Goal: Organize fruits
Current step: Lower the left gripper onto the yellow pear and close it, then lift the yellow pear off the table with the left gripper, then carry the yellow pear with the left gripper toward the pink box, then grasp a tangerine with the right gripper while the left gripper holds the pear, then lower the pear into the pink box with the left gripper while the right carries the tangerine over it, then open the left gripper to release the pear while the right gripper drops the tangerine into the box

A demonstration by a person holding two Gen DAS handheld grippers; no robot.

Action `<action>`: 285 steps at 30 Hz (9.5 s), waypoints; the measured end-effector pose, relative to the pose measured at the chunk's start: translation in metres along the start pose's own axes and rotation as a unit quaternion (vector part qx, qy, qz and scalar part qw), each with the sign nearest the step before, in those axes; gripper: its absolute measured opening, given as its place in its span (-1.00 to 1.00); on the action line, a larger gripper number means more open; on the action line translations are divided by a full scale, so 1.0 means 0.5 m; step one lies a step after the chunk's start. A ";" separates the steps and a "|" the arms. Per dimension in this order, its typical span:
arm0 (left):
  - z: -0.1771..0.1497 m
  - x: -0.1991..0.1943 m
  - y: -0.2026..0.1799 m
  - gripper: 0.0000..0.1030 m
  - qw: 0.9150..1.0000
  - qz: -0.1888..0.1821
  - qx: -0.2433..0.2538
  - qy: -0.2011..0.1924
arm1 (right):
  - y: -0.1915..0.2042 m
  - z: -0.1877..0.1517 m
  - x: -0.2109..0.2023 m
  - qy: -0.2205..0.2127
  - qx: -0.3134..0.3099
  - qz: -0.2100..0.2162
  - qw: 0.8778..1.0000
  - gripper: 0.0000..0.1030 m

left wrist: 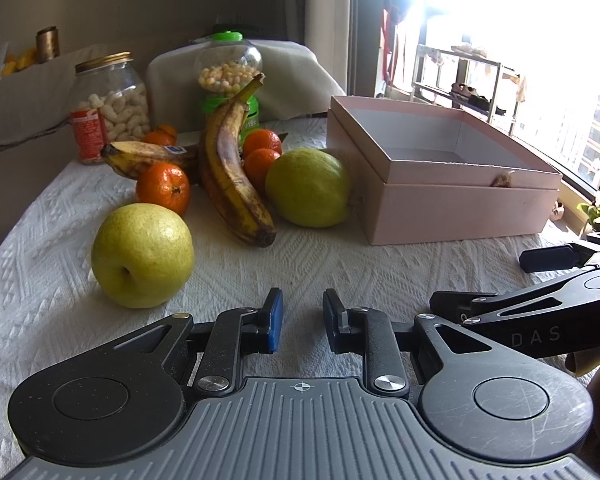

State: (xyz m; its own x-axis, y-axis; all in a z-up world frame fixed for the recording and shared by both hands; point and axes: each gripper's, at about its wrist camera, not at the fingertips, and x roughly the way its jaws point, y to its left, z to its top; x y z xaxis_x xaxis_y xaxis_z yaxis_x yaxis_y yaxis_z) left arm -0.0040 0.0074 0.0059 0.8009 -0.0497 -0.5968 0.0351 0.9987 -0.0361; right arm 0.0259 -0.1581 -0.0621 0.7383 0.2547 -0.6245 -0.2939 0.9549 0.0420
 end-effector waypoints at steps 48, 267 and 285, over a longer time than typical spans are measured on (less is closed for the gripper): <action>-0.003 -0.142 0.208 0.09 1.000 -0.002 -0.020 -0.014 | -0.002 -0.009 -0.013 -0.010 0.002 -0.002 1.000 1.00; 0.289 0.211 -0.137 0.27 0.971 -0.100 0.166 0.139 | -0.237 0.170 -0.148 -0.138 0.120 0.004 0.983 -0.11; 0.265 0.048 0.080 0.14 0.982 -0.180 0.019 -0.062 | -0.188 0.296 -0.002 -0.063 0.127 0.062 0.988 -0.10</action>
State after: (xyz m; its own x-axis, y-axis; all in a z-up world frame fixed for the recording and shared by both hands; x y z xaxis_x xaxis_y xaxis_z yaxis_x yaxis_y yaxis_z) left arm 0.0958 0.0470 0.0965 0.7993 -0.3999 -0.4486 0.3492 0.9166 -0.1948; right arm 0.1426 -0.2253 0.0497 0.7802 0.3741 -0.5014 -0.2365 0.9184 0.3173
